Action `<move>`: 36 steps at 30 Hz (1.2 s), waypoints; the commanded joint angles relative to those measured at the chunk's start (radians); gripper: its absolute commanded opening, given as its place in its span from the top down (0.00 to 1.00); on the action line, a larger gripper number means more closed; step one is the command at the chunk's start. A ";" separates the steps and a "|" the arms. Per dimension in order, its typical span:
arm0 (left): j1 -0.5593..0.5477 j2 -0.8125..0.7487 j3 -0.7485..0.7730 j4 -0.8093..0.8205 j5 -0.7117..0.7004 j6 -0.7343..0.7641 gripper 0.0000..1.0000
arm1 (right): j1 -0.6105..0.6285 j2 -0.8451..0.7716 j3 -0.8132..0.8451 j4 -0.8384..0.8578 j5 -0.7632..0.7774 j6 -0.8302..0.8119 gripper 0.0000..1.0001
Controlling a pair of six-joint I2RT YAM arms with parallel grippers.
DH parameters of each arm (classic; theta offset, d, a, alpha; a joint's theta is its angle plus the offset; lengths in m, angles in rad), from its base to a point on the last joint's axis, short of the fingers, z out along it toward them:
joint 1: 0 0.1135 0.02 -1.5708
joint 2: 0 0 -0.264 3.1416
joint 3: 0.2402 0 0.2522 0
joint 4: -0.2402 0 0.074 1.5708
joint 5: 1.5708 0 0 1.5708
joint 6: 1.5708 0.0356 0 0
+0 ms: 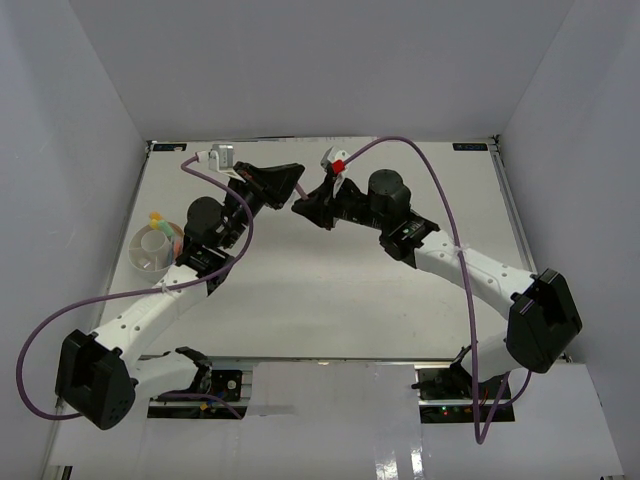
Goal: Sort the stationery into containers
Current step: Close the pen cap on the pen.
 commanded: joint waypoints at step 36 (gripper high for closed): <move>-0.170 0.064 -0.012 -0.456 0.429 -0.058 1.00 | -0.001 -0.134 0.273 0.485 0.052 -0.077 0.92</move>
